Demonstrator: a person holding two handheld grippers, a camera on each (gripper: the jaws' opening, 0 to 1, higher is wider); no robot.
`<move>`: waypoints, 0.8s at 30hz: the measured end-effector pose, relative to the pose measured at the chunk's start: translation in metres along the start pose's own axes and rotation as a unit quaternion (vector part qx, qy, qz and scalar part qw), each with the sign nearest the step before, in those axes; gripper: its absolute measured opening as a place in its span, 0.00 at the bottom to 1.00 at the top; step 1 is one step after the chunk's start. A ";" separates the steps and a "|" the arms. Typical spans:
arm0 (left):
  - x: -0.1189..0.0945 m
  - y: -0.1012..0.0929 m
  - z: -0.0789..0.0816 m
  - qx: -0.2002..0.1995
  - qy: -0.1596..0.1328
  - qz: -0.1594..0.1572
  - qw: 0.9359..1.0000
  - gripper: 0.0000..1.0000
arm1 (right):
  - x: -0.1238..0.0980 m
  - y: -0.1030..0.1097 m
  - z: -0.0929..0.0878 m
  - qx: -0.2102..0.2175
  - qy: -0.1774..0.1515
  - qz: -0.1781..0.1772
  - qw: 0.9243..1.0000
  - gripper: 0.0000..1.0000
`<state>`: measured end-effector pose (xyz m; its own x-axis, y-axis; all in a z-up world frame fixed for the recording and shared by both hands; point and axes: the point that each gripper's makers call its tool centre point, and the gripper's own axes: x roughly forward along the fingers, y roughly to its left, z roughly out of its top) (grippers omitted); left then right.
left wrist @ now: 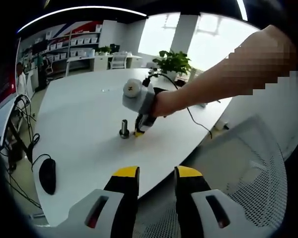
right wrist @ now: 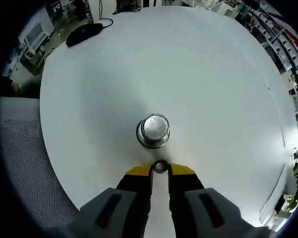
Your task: Place the washer onto the threaded stud by aligning its center hole with the stud, sliding it down to the base, and recovering from edge contact or off-axis alignment until the washer reaches the visible bottom stop.
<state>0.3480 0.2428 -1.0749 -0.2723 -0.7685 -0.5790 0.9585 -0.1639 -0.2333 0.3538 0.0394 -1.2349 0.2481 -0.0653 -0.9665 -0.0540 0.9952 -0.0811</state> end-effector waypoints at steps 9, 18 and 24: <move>-0.001 0.002 0.000 -0.001 -0.002 0.005 1.000 0.26 | -0.005 -0.002 -0.009 0.004 0.009 0.000 1.000 0.14; -0.001 0.003 0.003 0.001 -0.009 0.005 1.000 0.26 | -0.039 -0.023 0.004 -0.011 -0.028 -0.026 0.999 0.14; -0.002 0.003 0.003 0.001 -0.009 0.005 1.000 0.26 | -0.059 -0.038 0.002 -0.005 -0.039 -0.042 0.998 0.14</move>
<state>0.3512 0.2419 -1.0722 -0.2606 -0.7817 -0.5666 0.9614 -0.1564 -0.2264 0.3431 0.0060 -1.1746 0.3266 -0.1420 -0.9344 -0.0403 0.9857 -0.1639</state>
